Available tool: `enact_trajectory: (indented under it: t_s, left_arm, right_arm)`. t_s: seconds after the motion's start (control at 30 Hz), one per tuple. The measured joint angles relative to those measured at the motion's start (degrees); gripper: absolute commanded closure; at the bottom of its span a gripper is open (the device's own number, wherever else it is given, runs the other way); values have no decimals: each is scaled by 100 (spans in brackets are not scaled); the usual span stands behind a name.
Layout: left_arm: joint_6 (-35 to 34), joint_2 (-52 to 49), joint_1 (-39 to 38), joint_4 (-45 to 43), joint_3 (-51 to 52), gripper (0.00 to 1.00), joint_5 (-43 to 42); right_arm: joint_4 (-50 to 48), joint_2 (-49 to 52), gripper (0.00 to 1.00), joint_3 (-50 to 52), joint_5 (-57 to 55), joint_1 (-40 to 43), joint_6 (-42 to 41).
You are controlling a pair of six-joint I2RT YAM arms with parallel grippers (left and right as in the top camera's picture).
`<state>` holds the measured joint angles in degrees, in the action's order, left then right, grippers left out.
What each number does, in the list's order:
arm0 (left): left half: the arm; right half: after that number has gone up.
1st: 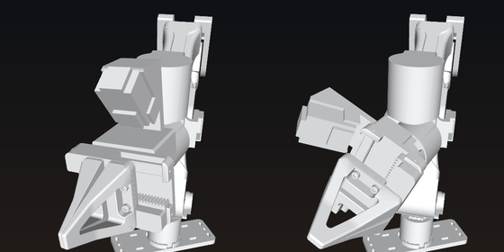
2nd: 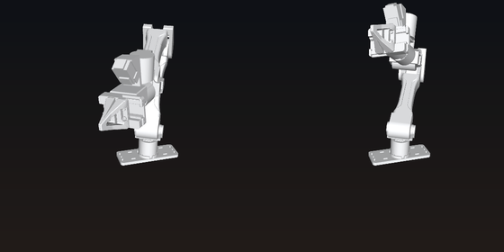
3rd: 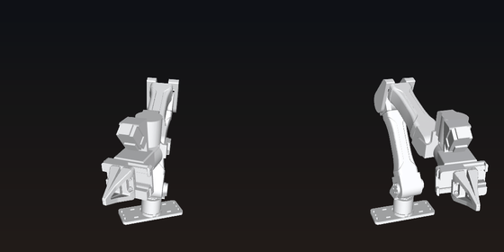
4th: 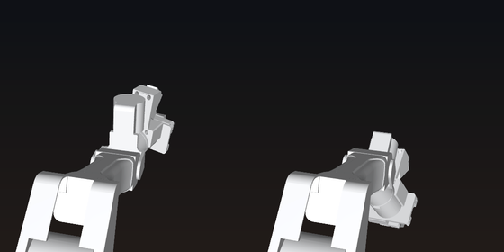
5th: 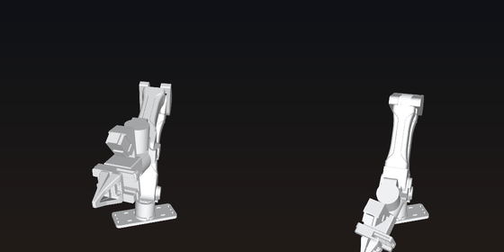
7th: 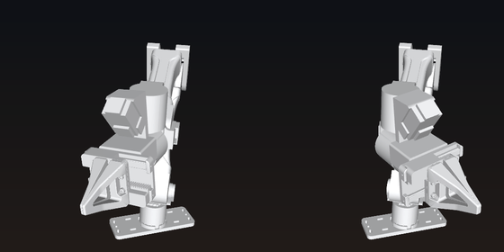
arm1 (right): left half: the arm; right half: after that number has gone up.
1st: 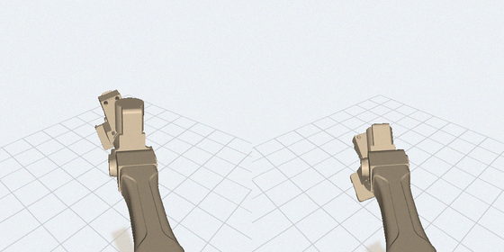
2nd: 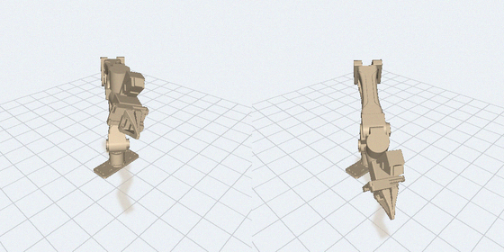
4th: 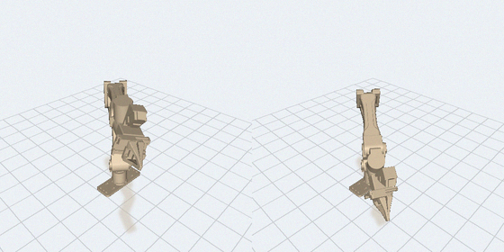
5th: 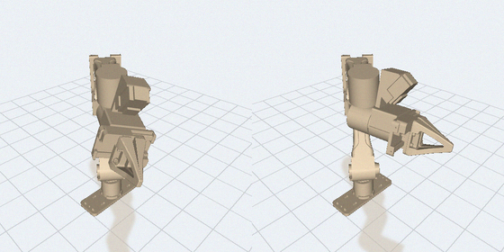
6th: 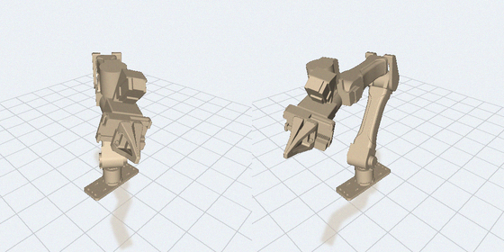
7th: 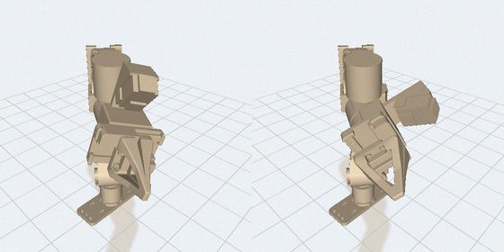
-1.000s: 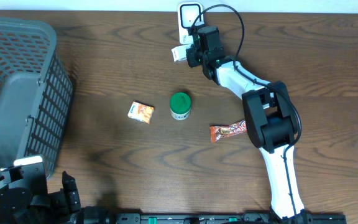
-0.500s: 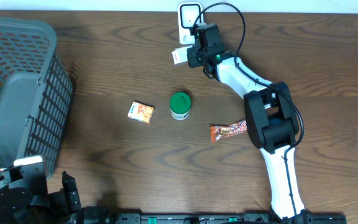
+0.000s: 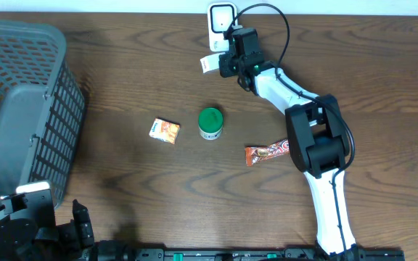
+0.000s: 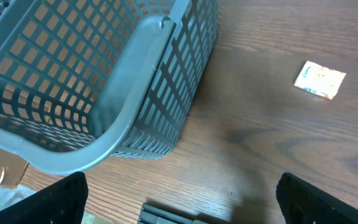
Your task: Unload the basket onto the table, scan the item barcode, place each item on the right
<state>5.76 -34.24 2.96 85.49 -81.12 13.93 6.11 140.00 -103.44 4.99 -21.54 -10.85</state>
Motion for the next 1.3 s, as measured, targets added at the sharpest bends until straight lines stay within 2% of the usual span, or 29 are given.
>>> enact_trajectory:
  t_s: [0.3, 0.67, 0.87, 1.1, 1.3]
  left_arm:
    - [0, 0, 0, 0, 0, 3, 0]
    - [0, 0, 0, 0, 0, 3, 0]
    - [0, 0, 0, 0, 0, 3, 0]
    - [0, 0, 0, 2, 0, 3, 0]
    - [0, 0, 0, 0, 0, 3, 0]
  right_arm:
    - [-446, 118, 99, 0, 142, -2, -68]
    - [-140, 267, 99, -232, 79, -2, -70]
    - [645, 173, 99, -407, 57, -31, 66]
    - [2830, -420, 99, -197, 7, -61, 140]
    - [4162, -1064, 99, 61, -140, -61, 144]
